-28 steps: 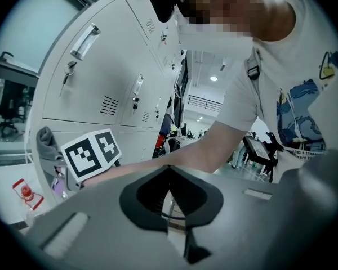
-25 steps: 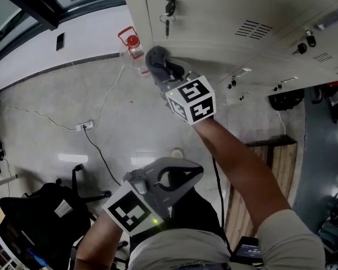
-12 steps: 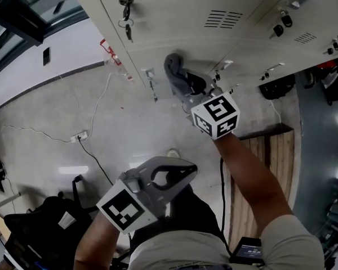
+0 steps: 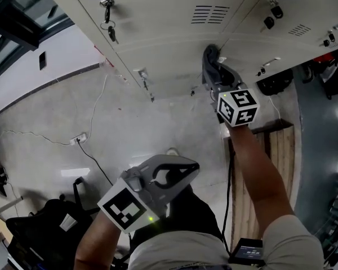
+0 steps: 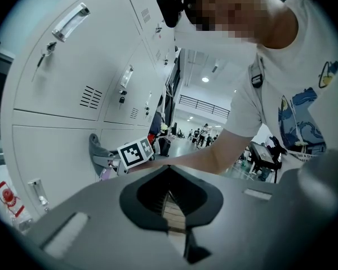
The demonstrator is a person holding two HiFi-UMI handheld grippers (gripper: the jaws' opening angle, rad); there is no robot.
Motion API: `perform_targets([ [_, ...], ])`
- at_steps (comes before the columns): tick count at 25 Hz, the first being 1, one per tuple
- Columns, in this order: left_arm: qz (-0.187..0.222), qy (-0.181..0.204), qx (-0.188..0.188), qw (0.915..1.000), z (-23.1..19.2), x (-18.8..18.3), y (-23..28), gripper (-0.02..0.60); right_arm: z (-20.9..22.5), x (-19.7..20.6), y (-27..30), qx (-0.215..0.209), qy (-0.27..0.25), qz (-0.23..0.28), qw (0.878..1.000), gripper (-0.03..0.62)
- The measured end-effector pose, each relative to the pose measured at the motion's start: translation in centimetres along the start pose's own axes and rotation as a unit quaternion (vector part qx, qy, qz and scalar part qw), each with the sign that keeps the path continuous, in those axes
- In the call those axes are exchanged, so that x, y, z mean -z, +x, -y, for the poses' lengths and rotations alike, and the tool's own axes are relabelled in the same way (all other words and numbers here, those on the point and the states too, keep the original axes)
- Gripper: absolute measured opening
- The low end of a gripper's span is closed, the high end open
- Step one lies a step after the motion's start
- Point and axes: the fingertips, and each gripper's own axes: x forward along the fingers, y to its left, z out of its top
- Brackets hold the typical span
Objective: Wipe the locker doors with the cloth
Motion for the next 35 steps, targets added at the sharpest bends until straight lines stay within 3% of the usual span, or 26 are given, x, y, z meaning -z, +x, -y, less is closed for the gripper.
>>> perform_targets([
  [6,-0.006,0.003,-0.011,0.9999,0.2,0.3,-0.4,0.004,-0.8,1.0,2.2,-0.011,0.008,-0.011,1.0,0.106],
  [25,0.016,-0.014,-0.037,0.9991,-0.1,1.0,-2.8,0.004,-15.7,1.0,9.4,-0.139,-0.034,-0.028,0.989,0.104],
  [35,0.012,-0.025,-0.048,0.9985,-0.8,2.1,-4.5,0.005,-20.8,2.0,12.1,-0.182,-0.048,-0.05,0.981,0.104],
])
